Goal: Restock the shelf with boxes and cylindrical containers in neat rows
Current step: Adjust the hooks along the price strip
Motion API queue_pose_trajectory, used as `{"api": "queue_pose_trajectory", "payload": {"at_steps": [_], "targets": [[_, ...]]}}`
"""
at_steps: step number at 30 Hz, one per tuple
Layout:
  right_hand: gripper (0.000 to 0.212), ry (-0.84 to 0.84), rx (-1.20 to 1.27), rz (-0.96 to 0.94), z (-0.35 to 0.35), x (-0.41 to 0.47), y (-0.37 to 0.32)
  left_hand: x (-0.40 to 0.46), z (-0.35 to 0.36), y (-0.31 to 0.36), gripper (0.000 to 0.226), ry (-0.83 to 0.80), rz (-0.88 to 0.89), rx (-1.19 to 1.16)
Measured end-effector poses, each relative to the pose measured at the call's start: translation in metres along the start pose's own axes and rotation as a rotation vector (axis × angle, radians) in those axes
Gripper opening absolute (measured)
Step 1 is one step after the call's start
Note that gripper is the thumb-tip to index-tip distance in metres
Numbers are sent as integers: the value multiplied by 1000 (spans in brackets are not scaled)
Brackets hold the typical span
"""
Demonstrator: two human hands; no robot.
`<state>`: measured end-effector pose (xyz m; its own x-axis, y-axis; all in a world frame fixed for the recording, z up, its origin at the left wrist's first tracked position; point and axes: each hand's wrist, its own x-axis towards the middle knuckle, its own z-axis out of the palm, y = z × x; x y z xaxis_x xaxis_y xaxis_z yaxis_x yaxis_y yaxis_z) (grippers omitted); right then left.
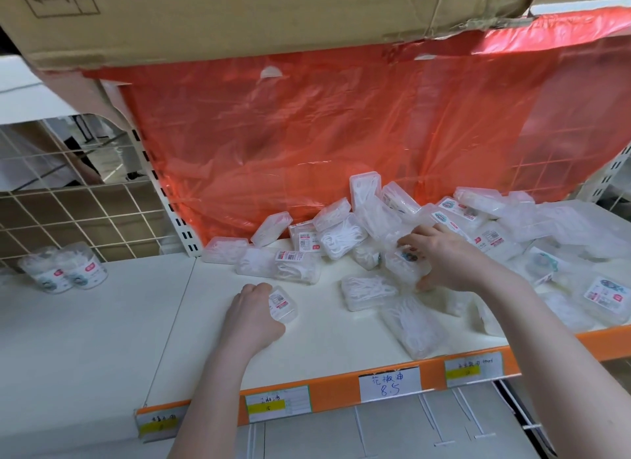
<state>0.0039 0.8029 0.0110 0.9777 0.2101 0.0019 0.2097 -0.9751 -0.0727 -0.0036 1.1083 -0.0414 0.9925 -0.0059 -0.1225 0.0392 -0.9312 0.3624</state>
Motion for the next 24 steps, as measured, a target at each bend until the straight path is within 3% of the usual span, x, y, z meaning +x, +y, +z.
{"api": "queue_pose_trajectory", "payload": {"at_steps": [9,17,24], "targets": [[72,-106,11,-4,-13,2,3,-9,-5,-1,63,-59,30,27],[65,129,51,-38,1,-14,-2,-17,-1,6,58,-3,46,8],[66,280,228,-103,22,-27,-20,-44,-6,0,66,145,53,7]]}}
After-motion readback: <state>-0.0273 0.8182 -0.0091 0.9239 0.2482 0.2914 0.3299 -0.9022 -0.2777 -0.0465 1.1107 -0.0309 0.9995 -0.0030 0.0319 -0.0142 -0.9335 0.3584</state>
